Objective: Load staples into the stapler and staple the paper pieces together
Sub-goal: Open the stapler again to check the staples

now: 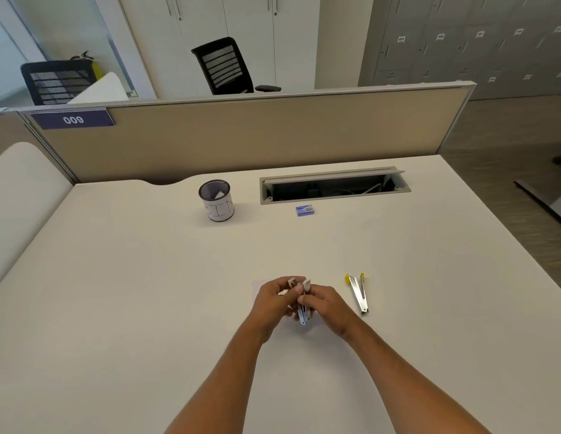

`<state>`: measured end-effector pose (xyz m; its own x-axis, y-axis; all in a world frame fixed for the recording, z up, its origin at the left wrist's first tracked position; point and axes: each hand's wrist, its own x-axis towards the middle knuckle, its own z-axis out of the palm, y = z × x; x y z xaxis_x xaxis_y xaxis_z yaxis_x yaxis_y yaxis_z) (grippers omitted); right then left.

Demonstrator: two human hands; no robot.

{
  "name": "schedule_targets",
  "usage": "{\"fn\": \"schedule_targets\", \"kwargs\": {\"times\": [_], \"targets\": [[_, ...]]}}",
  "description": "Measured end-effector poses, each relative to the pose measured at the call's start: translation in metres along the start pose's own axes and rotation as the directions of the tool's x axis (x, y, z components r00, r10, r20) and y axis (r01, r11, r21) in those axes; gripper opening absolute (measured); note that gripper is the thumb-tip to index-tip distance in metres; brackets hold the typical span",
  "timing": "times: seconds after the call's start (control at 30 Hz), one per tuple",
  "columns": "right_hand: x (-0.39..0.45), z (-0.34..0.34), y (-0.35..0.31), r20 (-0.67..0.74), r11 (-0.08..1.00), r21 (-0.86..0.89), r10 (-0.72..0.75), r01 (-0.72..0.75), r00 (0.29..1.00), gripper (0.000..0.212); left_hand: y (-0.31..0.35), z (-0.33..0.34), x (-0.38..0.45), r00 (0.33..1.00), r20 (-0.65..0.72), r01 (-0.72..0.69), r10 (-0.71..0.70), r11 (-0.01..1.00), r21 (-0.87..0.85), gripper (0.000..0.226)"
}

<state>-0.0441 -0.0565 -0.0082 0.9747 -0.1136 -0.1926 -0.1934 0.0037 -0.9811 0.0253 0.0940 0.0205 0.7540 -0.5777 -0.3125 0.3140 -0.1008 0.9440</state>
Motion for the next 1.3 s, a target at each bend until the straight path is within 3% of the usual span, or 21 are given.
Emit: {"fn": "schedule_targets", "kwargs": {"times": [0.3, 0.43, 0.57, 0.67, 0.73, 0.83, 0.9, 0.97, 1.07, 1.17, 1.3], "targets": [[0.004, 0.017, -0.009, -0.259, 0.941, -0.316, -0.213, 0.126, 0.942, 0.026, 0.006, -0.002, -0.003, 0.995, -0.078, -0.079, 0.068, 0.987, -0.143, 0.022], [0.008, 0.023, -0.005, -0.388, 0.781, -0.622, -0.368, 0.054, 0.845, 0.043, 0.004, 0.005, -0.002, 0.996, -0.09, -0.04, 0.018, 0.968, -0.246, 0.021], [0.009, 0.035, -0.007, -0.471, 0.75, -0.661, -0.416, 0.001, 0.778, 0.048, 0.006, 0.012, 0.0, 0.99, -0.144, -0.054, 0.01, 0.951, -0.304, 0.022], [0.016, 0.034, -0.019, -0.673, 0.905, -0.423, -0.279, -0.048, 0.685, 0.04, -0.001, 0.014, -0.001, 0.978, -0.208, -0.061, -0.016, 0.931, -0.359, 0.019], [0.023, 0.029, -0.03, -0.724, 0.946, -0.324, -0.231, -0.026, 0.65, 0.039, -0.01, 0.014, -0.004, 0.971, -0.236, -0.07, -0.042, 0.892, -0.447, 0.018], [0.026, 0.025, -0.04, -0.68, 0.974, -0.215, -0.197, 0.066, 0.706, 0.034, -0.014, 0.007, -0.003, 0.969, -0.235, -0.067, -0.079, 0.83, -0.554, 0.018], [0.026, 0.018, -0.041, -0.668, 0.989, 0.031, -0.089, 0.147, 0.739, 0.034, -0.009, -0.002, 0.001, 0.971, -0.227, -0.075, -0.078, 0.799, -0.596, 0.019], [0.025, 0.013, -0.04, -0.619, 0.92, 0.342, 0.068, 0.19, 0.783, 0.036, -0.004, -0.012, 0.003, 0.97, -0.234, -0.086, -0.065, 0.806, -0.585, 0.02], [0.024, 0.008, -0.038, -0.459, 0.682, 0.713, 0.277, 0.164, 0.844, 0.049, 0.002, -0.021, 0.006, 0.967, -0.253, -0.114, -0.022, 0.853, -0.51, 0.019], [0.022, 0.006, -0.033, -0.393, 0.632, 0.766, 0.309, 0.123, 0.866, 0.055, 0.004, -0.024, 0.009, 0.968, -0.253, -0.113, -0.005, 0.886, -0.449, 0.02], [0.018, 0.003, -0.029, -0.453, 0.698, 0.702, 0.284, 0.142, 0.845, 0.024, 0.004, -0.027, 0.007, 0.977, -0.214, -0.085, 0.003, 0.923, -0.376, 0.018]]}}
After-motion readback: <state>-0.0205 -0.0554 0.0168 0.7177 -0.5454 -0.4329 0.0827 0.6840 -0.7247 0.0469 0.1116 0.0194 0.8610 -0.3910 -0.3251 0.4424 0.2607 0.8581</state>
